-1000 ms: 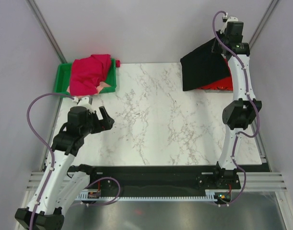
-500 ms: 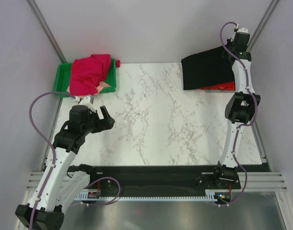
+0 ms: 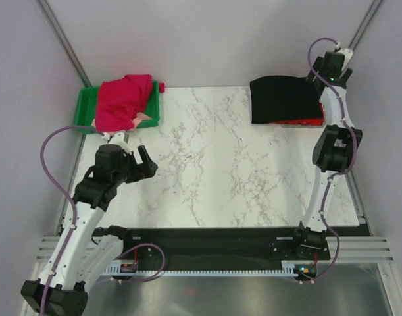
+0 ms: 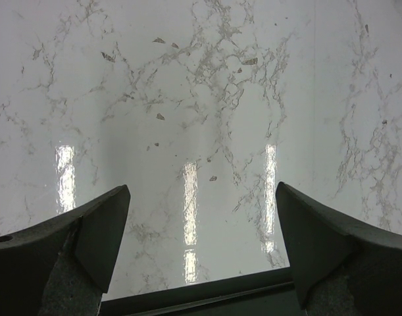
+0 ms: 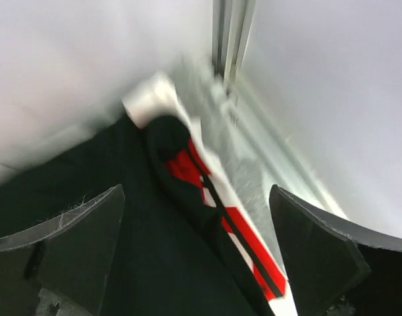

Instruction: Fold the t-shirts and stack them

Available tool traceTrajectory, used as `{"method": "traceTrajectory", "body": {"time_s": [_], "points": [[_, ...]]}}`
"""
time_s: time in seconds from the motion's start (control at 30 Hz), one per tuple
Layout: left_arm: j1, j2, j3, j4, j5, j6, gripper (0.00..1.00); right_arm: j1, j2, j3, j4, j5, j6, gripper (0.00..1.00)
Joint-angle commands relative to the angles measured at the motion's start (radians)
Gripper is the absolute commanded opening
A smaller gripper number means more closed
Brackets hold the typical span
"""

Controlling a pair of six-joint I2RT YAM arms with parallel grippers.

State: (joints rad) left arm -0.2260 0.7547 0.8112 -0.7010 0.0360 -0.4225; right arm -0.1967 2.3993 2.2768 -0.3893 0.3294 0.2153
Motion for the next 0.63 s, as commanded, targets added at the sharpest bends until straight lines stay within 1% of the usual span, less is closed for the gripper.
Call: {"method": "traceTrajectory", "body": {"time_s": [0.0, 0.07, 0.1, 0.13, 0.17, 0.2, 0.23, 0.27, 0.3, 0.33, 0.37, 0.4, 0.43, 0.5, 0.53, 0.6], "points": [[-0.003, 0.005, -0.006, 0.029, 0.008, 0.041, 1.00, 0.020, -0.355, 0.012, 0.084, 0.057, 0.082, 0.98], [-0.003, 0.000, -0.004, 0.029, 0.021, 0.042, 1.00, 0.026, -0.438, -0.065, 0.087, 0.028, 0.133, 0.98], [-0.003, -0.002, -0.001, 0.029, 0.027, 0.044, 1.00, 0.031, -0.524, -0.103, 0.084, -0.024, 0.153, 0.98], [-0.003, -0.002, 0.002, 0.029, 0.031, 0.044, 1.00, 0.036, -0.572, -0.200, 0.083, -0.055, 0.174, 0.98], [-0.003, -0.002, 0.002, 0.029, 0.034, 0.044, 1.00, 0.040, -0.619, -0.261, 0.084, -0.090, 0.211, 0.98], [-0.003, 0.000, 0.002, 0.029, 0.035, 0.045, 1.00, 0.058, -0.722, -0.328, 0.081, -0.149, 0.232, 0.98], [-0.003, 0.003, 0.002, 0.029, 0.035, 0.047, 1.00, 0.071, -0.777, -0.400, 0.081, -0.189, 0.257, 0.98], [-0.003, 0.002, 0.005, 0.028, 0.031, 0.048, 1.00, 0.088, -0.831, -0.551, 0.082, -0.225, 0.269, 0.98], [-0.003, 0.002, 0.006, 0.028, 0.039, 0.050, 1.00, 0.138, -0.938, -0.630, 0.084, -0.248, 0.280, 0.98], [-0.003, -0.008, 0.005, 0.029, 0.042, 0.051, 1.00, 0.166, -0.991, -0.775, 0.087, -0.272, 0.277, 0.98], [-0.003, -0.014, 0.005, 0.032, 0.044, 0.050, 1.00, 0.190, -1.038, -0.843, 0.086, -0.265, 0.274, 0.98], [-0.003, -0.014, 0.000, 0.035, 0.045, 0.048, 1.00, 0.245, -1.133, -0.909, 0.081, -0.256, 0.277, 0.98], [-0.003, -0.012, 0.003, 0.034, 0.050, 0.056, 1.00, 0.258, -1.175, -1.018, 0.078, -0.254, 0.280, 0.98], [-0.003, -0.028, 0.003, 0.035, 0.051, 0.062, 1.00, 0.285, -1.277, -1.100, 0.041, -0.257, 0.292, 0.98], [-0.004, -0.037, 0.002, 0.037, 0.047, 0.059, 1.00, 0.292, -1.304, -1.164, 0.030, -0.286, 0.308, 0.98], [-0.004, -0.054, 0.003, 0.037, 0.039, 0.064, 1.00, 0.312, -1.382, -1.217, -0.009, -0.314, 0.314, 0.98]]}}
